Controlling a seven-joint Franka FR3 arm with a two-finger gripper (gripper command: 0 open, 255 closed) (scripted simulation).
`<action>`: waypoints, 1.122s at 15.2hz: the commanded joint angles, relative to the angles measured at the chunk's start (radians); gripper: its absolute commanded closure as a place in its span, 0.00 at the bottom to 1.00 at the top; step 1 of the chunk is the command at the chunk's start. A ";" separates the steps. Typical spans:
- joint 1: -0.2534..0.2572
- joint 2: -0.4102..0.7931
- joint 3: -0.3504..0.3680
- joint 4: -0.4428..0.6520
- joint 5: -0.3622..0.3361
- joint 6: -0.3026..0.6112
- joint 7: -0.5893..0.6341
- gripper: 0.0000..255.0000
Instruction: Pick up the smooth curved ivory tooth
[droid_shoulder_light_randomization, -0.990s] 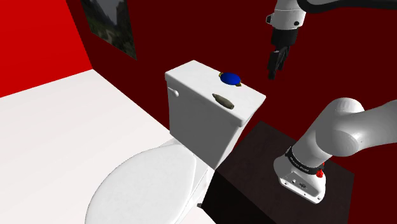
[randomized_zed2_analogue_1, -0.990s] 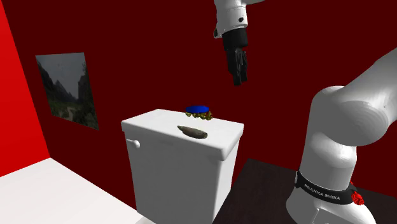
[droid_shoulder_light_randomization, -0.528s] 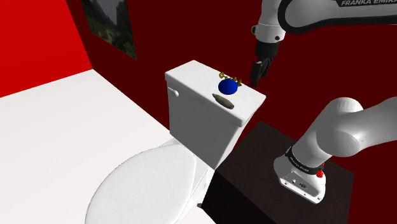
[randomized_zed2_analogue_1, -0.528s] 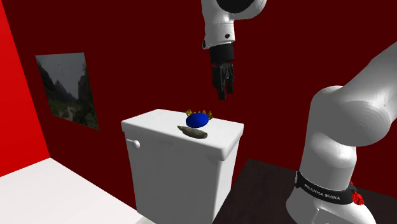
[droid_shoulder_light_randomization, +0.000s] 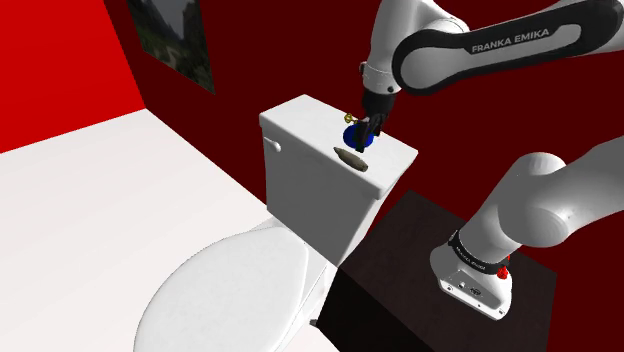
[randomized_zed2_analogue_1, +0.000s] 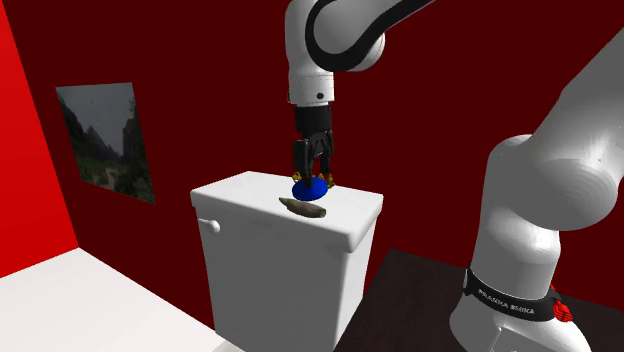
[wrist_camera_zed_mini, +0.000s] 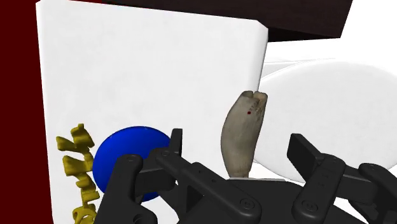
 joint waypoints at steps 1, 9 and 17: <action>0.006 0.060 0.020 0.003 -0.002 0.087 0.025 0.00; 0.004 0.145 0.035 -0.048 -0.013 0.235 0.050 0.00; 0.004 0.148 0.036 -0.053 -0.013 0.243 0.051 1.00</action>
